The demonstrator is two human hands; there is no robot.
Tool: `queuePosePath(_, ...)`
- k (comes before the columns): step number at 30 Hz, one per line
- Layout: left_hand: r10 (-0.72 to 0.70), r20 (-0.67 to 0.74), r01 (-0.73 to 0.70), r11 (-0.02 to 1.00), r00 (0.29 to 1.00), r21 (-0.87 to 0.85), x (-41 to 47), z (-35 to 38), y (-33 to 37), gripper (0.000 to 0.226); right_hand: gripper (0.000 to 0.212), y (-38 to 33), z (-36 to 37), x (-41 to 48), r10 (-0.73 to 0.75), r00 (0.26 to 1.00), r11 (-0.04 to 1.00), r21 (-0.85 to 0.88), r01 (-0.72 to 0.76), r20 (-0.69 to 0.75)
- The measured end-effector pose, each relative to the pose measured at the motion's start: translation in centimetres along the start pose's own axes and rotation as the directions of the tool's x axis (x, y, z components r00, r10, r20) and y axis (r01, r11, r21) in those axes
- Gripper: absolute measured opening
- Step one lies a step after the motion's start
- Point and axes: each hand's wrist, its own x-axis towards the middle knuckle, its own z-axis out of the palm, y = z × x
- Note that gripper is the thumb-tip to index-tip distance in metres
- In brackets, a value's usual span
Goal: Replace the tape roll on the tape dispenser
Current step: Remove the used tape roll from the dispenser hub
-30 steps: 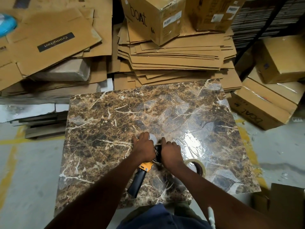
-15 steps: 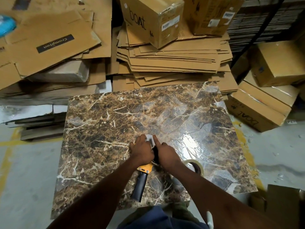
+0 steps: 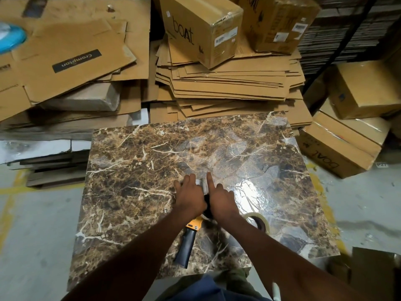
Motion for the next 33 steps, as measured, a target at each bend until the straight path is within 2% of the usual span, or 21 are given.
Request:
queuePosePath(5,0.05,-0.009,-0.049,0.996,0.999,0.072,-0.7,0.0,0.2,0.047,0.116,-0.3,-0.3,-0.2,-0.022,0.999,0.999,-0.039,0.02,-0.045)
queuePosePath(8,0.082,-0.004,-0.081,0.994,0.997,0.071,-1.0,-0.3,0.0,0.046,0.117,-0.2,-0.7,-0.5,0.005,0.999,1.0,0.016,-0.004,-0.033)
queuePosePath(16,0.106,-0.007,-0.106,0.994,0.994,-0.027,-1.4,-1.4,-0.1,0.045,0.105,0.2,-1.7,-0.3,0.004,0.999,0.999,0.05,-0.006,0.037)
queuePosePath(19,0.118,-0.033,-0.119,0.991,0.993,-0.061,-1.2,-1.7,-0.3,0.038,0.102,0.6,-2.0,-0.3,0.002,1.0,0.998,0.058,-0.003,0.021)
queuePosePath(22,0.12,-0.003,-0.12,0.984,0.993,-0.134,-0.9,-2.5,-0.9,0.043,0.086,1.4,-2.3,-0.1,-0.028,0.998,0.996,0.087,0.032,-0.049)
queuePosePath(26,0.18,-0.023,-0.18,0.947,0.983,-0.265,-0.5,-4.4,-1.4,0.045,0.075,2.8,-3.2,0.3,-0.074,0.987,0.919,0.374,0.123,-0.142)
queuePosePath(29,0.212,-0.063,-0.221,0.918,0.975,-0.329,0.1,-5.7,-0.9,0.053,0.071,4.0,-4.0,0.6,-0.081,0.984,0.883,0.446,0.145,-0.159)
queuePosePath(31,0.227,-0.093,-0.245,0.915,0.969,-0.322,0.9,-6.1,-0.5,0.055,0.058,4.8,-4.3,1.0,-0.091,0.98,0.855,0.49,0.168,-0.177)
queuePosePath(33,0.251,-0.123,-0.276,0.92,0.96,-0.279,1.9,-6.4,0.0,0.048,0.036,5.6,-4.6,1.3,-0.113,0.972,0.824,0.527,0.207,-0.206)
